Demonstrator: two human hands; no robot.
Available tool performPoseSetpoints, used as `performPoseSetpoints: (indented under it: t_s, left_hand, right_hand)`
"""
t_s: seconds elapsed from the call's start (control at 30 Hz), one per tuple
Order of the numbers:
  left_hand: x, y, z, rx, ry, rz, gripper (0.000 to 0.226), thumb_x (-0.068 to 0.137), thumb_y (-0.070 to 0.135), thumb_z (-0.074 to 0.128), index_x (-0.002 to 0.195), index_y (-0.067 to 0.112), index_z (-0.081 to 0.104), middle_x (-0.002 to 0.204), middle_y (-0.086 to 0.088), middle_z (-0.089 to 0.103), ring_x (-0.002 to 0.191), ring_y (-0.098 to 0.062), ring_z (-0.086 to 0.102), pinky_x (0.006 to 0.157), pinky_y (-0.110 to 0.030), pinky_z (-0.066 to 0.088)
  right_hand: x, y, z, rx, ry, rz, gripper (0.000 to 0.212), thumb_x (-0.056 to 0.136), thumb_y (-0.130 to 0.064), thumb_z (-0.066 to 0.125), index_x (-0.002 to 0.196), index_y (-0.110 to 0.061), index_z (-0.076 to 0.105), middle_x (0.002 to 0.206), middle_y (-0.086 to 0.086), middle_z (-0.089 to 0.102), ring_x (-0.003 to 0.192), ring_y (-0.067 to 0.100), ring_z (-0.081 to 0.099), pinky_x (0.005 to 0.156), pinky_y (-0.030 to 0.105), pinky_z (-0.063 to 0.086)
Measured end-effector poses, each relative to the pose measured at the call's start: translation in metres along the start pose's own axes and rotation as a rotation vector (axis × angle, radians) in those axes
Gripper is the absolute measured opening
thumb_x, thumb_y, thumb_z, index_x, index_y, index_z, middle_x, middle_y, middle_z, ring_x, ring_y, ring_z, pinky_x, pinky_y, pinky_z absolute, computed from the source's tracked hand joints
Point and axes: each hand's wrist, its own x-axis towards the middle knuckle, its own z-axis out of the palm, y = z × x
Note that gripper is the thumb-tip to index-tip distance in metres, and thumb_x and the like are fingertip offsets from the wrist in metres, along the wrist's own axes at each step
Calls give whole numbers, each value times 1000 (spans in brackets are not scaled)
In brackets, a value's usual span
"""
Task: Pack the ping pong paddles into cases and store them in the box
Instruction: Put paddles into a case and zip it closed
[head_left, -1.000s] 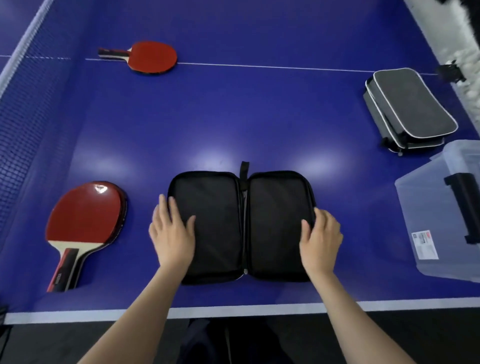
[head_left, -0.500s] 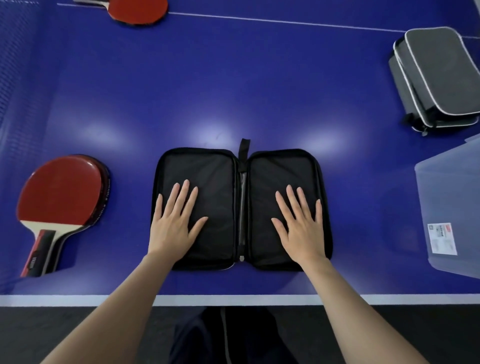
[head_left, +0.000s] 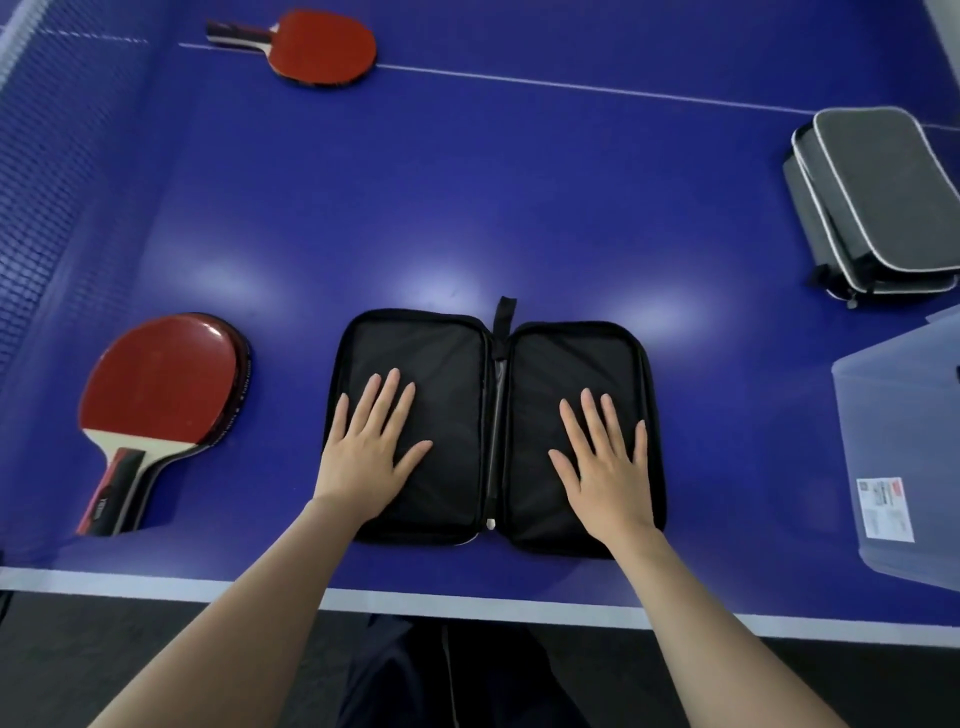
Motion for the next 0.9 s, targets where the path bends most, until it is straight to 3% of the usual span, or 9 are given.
performPoseSetpoints:
  t_s: [0.1, 0.2, 0.37, 0.5, 0.6, 0.7, 0.9]
  left_hand:
    - [2, 2, -14, -74, -32, 29, 72, 95, 59, 26, 154, 22, 4, 162, 2, -6, 149, -19, -7, 120, -42, 3]
    - [0, 3, -34, -183, 46, 33, 65, 98, 45, 42, 152, 18, 22, 161, -1, 13, 147, -20, 16, 120, -36, 11]
    - [-26, -34, -62, -461, 278, -202, 51, 95, 26, 56, 142, 10, 44, 149, -7, 39, 135, -28, 39, 109, -41, 33]
    - [-44, -109, -75, -522, 439, -433, 47, 91, 15, 61, 134, -2, 49, 138, -19, 47, 125, -40, 44, 102, -49, 37]
    - [-51, -168, -79, -578, 396, -672, 53, 92, 22, 60, 137, -1, 43, 141, -22, 41, 127, -42, 40, 103, -53, 34]
    - [-53, -215, -75, -672, 316, -804, 62, 94, 33, 57, 143, 2, 36, 145, -22, 34, 133, -39, 32, 106, -51, 31]
    - [-37, -262, -56, -866, 99, -829, 67, 93, 45, 54, 145, 7, 34, 144, -18, 37, 132, -35, 38, 108, -45, 31]
  right_hand:
    - [0, -10, -12, 44, 8, 37, 66, 99, -52, 24, 154, -22, 5, 162, 4, 4, 149, 22, -1, 119, 53, 7]
    - [0, -36, -33, 219, 107, 95, 65, 99, -42, 40, 152, -12, 19, 158, 10, 23, 147, 24, 17, 120, 47, 14]
    - [6, -108, -59, 687, 219, 145, 53, 96, -27, 54, 143, -9, 38, 139, 9, 47, 131, 23, 41, 109, 37, 33]
    - [16, -179, -70, 949, 134, 143, 47, 95, -23, 55, 139, -11, 42, 127, 5, 51, 116, 18, 49, 101, 31, 40]
    - [29, -233, -74, 1042, 23, 132, 44, 95, -24, 55, 135, -12, 46, 121, 3, 52, 106, 13, 51, 88, 20, 37]
    - [42, -281, -72, 1048, -137, 135, 46, 95, -29, 54, 136, -11, 45, 123, 3, 52, 103, 14, 52, 85, 22, 39]
    - [68, -350, -67, 1043, -321, 187, 57, 96, -38, 52, 142, -9, 37, 138, 6, 46, 122, 19, 49, 94, 27, 41]
